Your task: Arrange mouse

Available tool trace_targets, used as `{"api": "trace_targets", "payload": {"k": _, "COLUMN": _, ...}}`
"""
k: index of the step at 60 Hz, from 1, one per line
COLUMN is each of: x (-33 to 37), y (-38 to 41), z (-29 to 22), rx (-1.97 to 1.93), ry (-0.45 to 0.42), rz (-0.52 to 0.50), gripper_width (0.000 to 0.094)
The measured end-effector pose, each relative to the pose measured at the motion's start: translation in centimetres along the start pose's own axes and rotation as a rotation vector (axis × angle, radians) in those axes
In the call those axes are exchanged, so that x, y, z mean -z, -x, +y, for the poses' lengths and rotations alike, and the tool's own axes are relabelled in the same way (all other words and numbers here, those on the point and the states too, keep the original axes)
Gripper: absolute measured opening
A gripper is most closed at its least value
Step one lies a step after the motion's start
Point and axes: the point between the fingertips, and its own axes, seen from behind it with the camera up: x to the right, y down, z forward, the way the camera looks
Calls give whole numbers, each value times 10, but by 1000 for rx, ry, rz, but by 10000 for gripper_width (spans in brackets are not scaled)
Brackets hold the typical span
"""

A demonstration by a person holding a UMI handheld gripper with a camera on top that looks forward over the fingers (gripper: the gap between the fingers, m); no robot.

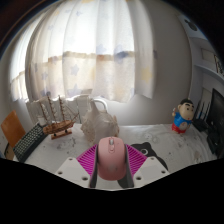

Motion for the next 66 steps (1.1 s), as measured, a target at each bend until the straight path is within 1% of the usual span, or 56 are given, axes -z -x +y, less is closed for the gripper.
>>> {"api": "trace_targets", "payload": {"k": 5, "x": -16, "y": -51, "z": 0, "rx": 4, "ry": -2, "rz": 23, "gripper_width": 422}}
{"api": "trace_targets", "payload": {"k": 14, "x": -56, "y": -114, "z": 42, "rx": -45, "ry": 51, "rz": 18, "gripper_width": 422}}
{"api": "trace_targets", "payload": {"k": 19, "x": -70, "y": -132, "z": 74, "rx": -44, "ry": 89, "rz": 16, "gripper_width": 423}}
{"api": "trace_targets", "payload": {"k": 24, "x": -79, "y": -135, "z": 100, "rx": -47, "ry": 122, "rz": -5, "gripper_width": 428}}
{"api": "trace_targets", "payload": {"k": 31, "x": -87, "y": -133, "z": 125, "rx": -37, "ry": 148, "rz": -31, "gripper_width": 483}}
{"api": "trace_targets", "payload": {"k": 33, "x": -88, "y": -134, "z": 132, "rx": -36, "ry": 168, "rz": -33, "gripper_width": 512}}
{"api": "trace_targets", "payload": {"k": 34, "x": -87, "y": -133, "z": 130, "rx": -36, "ry": 162, "rz": -37, "gripper_width": 536}}
{"api": "trace_targets", "payload": {"k": 35, "x": -87, "y": -132, "z": 128, "rx": -35, "ry": 157, "rz": -46, "gripper_width": 594}}
{"api": "trace_targets", "payload": {"k": 38, "x": -82, "y": -134, "z": 123, "rx": -35, "ry": 162, "rz": -46, "gripper_width": 864}}
{"api": "trace_targets", "payload": {"k": 41, "x": -71, "y": -136, "z": 112, "rx": -44, "ry": 157, "rz": -40, "gripper_width": 824}}
{"api": "trace_targets", "payload": {"k": 44, "x": -54, "y": -136, "z": 96, "rx": -57, "ry": 147, "rz": -41, "gripper_width": 849}}
{"api": "trace_targets", "payload": {"k": 51, "x": 6, "y": -141, "z": 71, "rx": -62, "ry": 160, "rz": -23, "gripper_width": 853}}
{"api": "trace_targets", "payload": {"k": 59, "x": 87, "y": -146, "z": 64, "rx": -59, "ry": 212, "rz": 1, "gripper_width": 852}}
{"api": "trace_targets", "payload": {"k": 66, "x": 143, "y": -143, "z": 69, "rx": -81, "ry": 234, "rz": -16, "gripper_width": 850}}
